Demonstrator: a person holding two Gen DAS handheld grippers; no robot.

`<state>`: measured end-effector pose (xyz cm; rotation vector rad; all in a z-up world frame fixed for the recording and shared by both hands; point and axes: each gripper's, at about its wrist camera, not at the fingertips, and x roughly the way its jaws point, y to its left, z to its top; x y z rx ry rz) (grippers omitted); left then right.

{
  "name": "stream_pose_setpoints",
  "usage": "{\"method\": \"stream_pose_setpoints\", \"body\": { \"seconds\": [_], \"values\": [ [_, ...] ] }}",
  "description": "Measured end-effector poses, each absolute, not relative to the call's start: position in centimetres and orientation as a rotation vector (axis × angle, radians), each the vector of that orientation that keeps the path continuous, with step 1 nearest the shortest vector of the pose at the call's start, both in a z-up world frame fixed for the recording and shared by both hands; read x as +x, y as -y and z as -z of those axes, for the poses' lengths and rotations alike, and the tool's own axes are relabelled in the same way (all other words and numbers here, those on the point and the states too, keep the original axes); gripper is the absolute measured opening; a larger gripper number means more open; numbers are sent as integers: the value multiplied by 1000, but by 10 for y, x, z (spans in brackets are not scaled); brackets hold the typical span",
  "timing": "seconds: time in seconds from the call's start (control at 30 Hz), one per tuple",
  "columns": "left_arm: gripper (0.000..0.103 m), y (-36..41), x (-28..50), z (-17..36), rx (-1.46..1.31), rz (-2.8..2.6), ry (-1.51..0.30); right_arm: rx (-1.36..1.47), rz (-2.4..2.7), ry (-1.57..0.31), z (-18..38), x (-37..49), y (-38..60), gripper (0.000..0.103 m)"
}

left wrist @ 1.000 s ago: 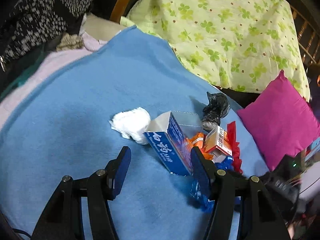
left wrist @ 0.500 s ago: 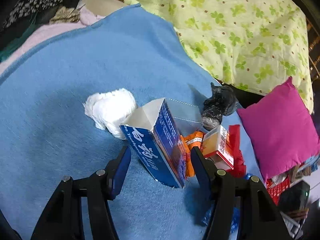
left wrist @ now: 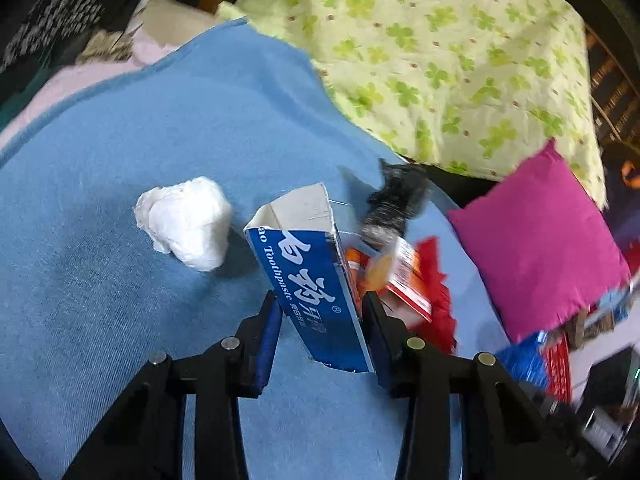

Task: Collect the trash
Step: 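Lift the blue bag with the right tool over the red basket while the left tool holds the box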

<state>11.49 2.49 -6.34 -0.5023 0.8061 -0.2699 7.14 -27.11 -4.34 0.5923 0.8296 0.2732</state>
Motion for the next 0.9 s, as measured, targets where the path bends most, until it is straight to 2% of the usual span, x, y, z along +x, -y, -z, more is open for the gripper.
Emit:
{"method": "stream_pose_setpoints", "body": {
  "seconds": [0.33, 0.67, 0.9],
  "values": [
    [43, 40, 63, 13, -105, 301, -666, 502, -167, -600, -6, 29, 302, 61],
    [43, 84, 37, -9, 65, 317, -609, 426, -84, -536, -16, 7, 319, 61],
    [43, 96, 27, -12, 79, 342, -606, 466, -84, -485, -22, -4, 340, 61]
  ]
}}
